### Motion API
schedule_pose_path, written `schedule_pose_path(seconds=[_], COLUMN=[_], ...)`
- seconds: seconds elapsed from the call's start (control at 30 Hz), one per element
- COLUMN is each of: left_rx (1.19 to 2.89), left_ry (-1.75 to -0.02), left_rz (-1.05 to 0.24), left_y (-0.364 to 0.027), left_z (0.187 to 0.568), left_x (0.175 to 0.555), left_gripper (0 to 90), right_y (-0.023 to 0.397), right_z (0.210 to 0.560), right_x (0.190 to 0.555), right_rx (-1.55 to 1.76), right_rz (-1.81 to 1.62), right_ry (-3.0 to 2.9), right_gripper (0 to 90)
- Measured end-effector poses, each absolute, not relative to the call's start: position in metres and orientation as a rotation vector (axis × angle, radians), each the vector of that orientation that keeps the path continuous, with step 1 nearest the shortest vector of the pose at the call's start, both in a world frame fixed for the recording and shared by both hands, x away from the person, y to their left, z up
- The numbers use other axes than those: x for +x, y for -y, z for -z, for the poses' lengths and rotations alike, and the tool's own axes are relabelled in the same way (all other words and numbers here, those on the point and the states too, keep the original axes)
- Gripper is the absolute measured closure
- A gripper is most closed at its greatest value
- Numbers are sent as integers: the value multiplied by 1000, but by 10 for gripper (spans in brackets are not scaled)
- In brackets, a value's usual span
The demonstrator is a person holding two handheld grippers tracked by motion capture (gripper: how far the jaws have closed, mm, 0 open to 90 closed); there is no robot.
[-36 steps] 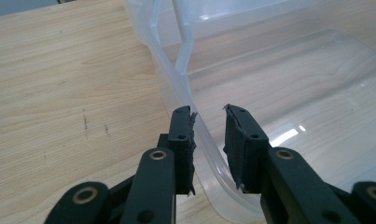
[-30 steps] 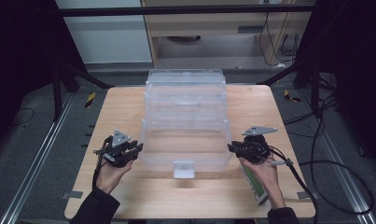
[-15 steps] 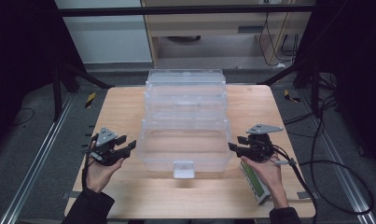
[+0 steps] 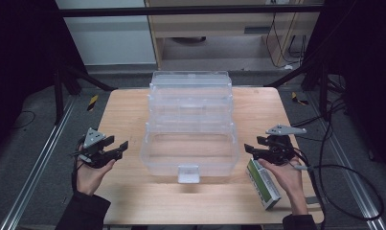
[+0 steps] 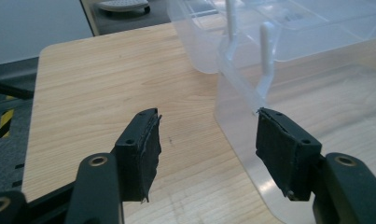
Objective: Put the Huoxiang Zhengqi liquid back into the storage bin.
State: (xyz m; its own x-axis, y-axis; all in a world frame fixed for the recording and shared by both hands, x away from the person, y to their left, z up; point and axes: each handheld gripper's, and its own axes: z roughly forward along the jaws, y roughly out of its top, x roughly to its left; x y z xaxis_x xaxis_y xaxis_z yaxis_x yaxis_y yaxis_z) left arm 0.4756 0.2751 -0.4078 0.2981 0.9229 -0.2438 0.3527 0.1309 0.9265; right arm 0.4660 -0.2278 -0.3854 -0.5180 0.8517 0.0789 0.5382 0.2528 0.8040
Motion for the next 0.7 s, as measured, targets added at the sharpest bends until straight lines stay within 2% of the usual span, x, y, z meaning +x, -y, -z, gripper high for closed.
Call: schedule_pose_path(seconds=[0.7], left_rx=[1525], left_ry=[-1364], left_rz=[-693], left_y=[-307], left_z=[431], left_x=[491], left_gripper=[367], right_y=[236], right_z=[361], right_x=[461], right_rx=[1345], right_rz=[-924], right_ry=[-2250], right_gripper=[371])
